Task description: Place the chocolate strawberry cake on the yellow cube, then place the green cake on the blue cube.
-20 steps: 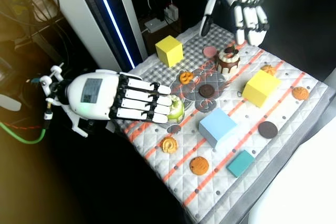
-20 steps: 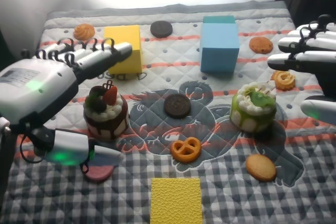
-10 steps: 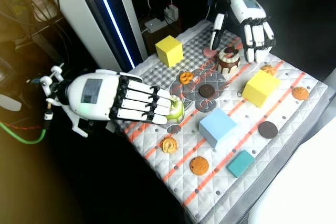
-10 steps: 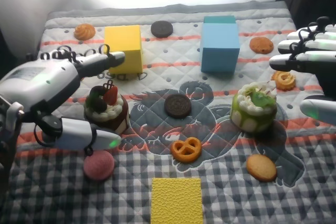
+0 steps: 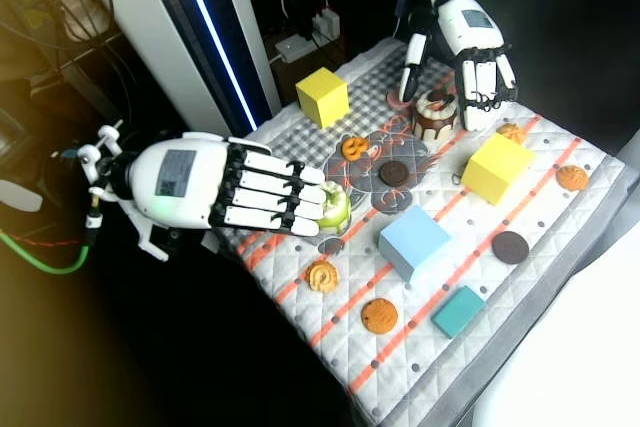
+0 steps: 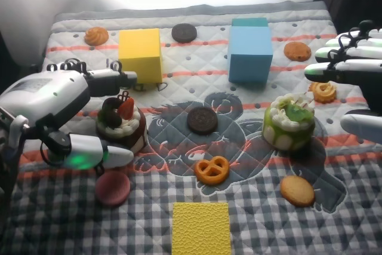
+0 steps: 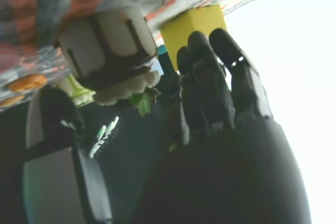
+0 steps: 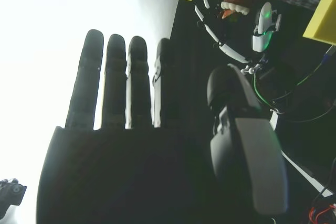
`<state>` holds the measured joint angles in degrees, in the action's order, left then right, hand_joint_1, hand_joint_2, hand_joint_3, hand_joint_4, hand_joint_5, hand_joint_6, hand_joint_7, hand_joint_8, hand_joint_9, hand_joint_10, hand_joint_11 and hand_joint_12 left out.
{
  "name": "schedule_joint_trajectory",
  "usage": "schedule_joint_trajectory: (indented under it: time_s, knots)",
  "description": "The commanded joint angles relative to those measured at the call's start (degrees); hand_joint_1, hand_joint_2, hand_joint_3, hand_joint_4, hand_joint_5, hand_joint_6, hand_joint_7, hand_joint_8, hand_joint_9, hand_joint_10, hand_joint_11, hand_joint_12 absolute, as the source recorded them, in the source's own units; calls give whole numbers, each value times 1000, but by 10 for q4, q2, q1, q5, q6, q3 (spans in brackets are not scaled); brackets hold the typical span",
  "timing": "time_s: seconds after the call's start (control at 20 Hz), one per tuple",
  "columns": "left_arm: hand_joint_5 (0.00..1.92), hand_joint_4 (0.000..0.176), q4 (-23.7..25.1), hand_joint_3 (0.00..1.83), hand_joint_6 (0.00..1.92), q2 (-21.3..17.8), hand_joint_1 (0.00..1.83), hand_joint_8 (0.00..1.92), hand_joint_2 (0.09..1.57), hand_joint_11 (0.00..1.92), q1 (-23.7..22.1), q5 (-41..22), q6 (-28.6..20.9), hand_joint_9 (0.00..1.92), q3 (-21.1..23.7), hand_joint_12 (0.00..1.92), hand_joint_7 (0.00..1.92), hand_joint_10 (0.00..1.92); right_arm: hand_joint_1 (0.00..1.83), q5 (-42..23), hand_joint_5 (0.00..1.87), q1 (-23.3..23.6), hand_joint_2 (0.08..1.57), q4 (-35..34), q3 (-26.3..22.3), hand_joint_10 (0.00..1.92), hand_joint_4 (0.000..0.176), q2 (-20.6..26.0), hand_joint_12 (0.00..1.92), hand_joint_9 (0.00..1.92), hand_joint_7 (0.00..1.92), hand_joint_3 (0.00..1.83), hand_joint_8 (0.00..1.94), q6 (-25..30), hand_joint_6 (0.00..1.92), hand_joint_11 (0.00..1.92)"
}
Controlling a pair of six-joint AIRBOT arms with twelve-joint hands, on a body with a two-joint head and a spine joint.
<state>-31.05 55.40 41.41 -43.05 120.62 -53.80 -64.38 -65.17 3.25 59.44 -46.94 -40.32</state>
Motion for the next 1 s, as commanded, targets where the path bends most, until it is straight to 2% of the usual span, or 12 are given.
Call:
schedule_joint_trajectory:
  time_s: [0.0,0.05,0.25,0.35,0.4,0.45,0.5,0.65,0.75,0.85,0.9,0.95]
  knots:
    - [500,61,12,0,8,0,940,8,839,97,-7,-59,-1,612,-3,1157,622,16,271,-70,453,5,1344,-13,2,2,45,-2,261,325,367,1,1,4,0,244]
    - [594,12,12,0,10,1,998,18,841,152,-8,-59,-1,723,-3,1224,732,44,264,-70,447,5,1344,-13,2,6,58,-2,265,334,371,1,3,4,1,260]
    - [897,0,7,1,13,3,1077,32,862,251,-9,-61,-2,890,-5,1365,957,90,247,-70,442,4,1337,-13,3,3,61,-4,261,336,376,0,3,4,0,255]
    - [1342,0,3,5,137,5,1199,89,941,492,-11,-66,-2,884,-6,1552,1214,823,253,-70,445,4,1346,-13,3,6,47,-4,265,346,381,3,4,4,1,271]
    - [1363,0,3,4,59,5,1275,788,1007,520,-13,-71,-2,906,-6,1597,1152,963,248,-70,447,4,1338,-13,3,2,56,-4,261,336,377,0,2,4,2,266]
    - [1428,0,3,0,92,5,1225,717,977,477,-15,-78,-5,868,-5,1664,1088,1096,249,-70,448,4,1339,-13,4,0,56,-5,256,332,378,0,2,4,2,258]
    - [1356,0,5,0,275,5,1207,940,984,425,-17,-85,-11,799,-5,1813,1005,1352,268,-70,453,4,1341,-13,4,2,48,-6,255,337,382,0,3,4,3,258]
    - [1209,0,9,1,581,2,1148,771,1017,290,-27,-107,-22,718,-5,1822,988,1235,260,-70,438,4,1354,-13,5,1,50,-7,247,335,377,4,0,4,0,246]
    - [1153,0,10,0,687,-1,1130,429,1037,470,-37,-125,-34,855,-7,1474,1082,858,236,-70,425,4,1345,-13,5,1,70,-7,244,335,385,0,4,4,3,243]
    - [1156,60,10,0,685,0,1101,120,1036,497,-54,-141,-44,988,-15,1281,1166,442,273,-70,437,4,1343,-13,5,0,61,-8,233,316,385,0,1,4,4,218]
    - [1146,8,10,1,700,1,1116,65,1039,557,-67,-143,-48,1022,-21,1328,1194,418,298,-70,449,4,1340,-13,6,2,63,-8,243,321,387,0,1,4,6,229]
    - [1146,8,10,1,700,3,1116,65,1039,557,-76,-142,-52,1022,-27,1328,1194,418,298,-70,449,4,1340,-13,6,2,63,-9,243,321,387,0,1,4,6,229]
